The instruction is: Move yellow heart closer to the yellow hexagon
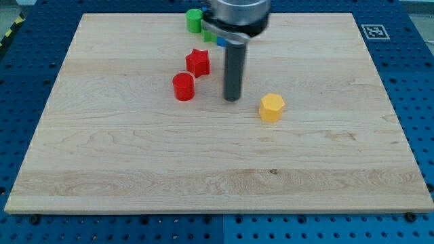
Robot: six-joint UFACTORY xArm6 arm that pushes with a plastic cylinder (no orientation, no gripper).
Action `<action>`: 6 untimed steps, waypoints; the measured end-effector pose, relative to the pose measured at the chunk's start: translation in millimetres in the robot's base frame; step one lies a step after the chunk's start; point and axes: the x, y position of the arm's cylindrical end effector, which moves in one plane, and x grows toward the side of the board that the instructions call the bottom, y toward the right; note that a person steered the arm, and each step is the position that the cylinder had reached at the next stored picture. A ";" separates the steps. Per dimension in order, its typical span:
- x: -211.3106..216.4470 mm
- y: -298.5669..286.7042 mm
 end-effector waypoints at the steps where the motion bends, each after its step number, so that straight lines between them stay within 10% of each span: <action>1: -52.6 -19.4; 6: -49.9 36.1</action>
